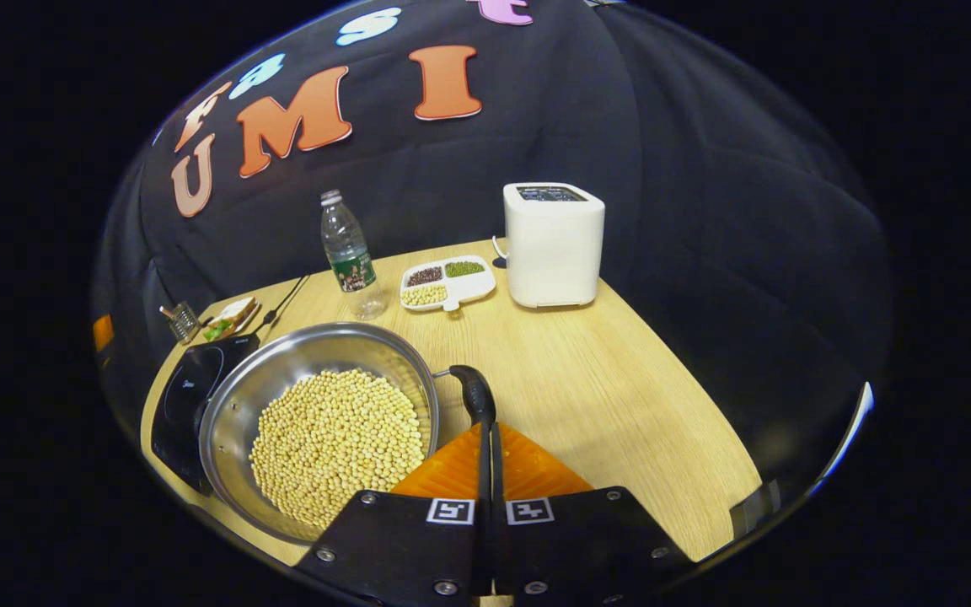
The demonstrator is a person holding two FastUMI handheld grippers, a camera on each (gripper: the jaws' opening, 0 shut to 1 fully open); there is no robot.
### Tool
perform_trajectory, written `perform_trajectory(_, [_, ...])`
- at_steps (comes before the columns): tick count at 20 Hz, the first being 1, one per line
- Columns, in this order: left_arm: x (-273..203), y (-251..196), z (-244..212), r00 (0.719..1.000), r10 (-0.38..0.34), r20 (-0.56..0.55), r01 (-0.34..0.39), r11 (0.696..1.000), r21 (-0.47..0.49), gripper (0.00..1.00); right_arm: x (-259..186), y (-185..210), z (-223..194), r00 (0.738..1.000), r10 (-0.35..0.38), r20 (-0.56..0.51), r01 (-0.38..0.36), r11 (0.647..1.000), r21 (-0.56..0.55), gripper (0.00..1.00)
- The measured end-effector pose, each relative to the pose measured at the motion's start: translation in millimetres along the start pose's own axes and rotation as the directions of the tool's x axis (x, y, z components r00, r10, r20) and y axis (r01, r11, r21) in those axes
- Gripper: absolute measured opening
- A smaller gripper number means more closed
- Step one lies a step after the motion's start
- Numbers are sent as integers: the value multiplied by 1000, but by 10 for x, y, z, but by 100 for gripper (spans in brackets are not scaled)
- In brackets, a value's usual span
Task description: First push the handle of the pot to place it horizontally, then grasp the pot with both hands and set it on the induction cooktop.
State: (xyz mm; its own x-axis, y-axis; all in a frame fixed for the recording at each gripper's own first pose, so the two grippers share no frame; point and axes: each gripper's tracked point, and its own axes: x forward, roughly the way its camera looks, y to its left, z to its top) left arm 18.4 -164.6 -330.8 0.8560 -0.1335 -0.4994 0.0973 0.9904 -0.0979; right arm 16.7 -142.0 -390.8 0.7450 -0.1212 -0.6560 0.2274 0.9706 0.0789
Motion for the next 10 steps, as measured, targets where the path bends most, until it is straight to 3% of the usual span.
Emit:
perform_trajectory(4, [229, -176, -328, 998, -8, -56, 9, 1000, 11, 98, -13, 51, 107, 999, 36, 31, -38, 998, 57, 2])
perform_trajectory(8, [441, -328, -652, 995, -7, -97, 8, 1000, 7, 98, 77, 66, 162, 997, 43, 61, -45, 998, 32, 16])
perform_trajectory(10, [533, -395, -797, 994, -8, -111, 9, 1000, 5, 98, 142, 87, 199, 995, 45, 85, -46, 999, 4, 29])
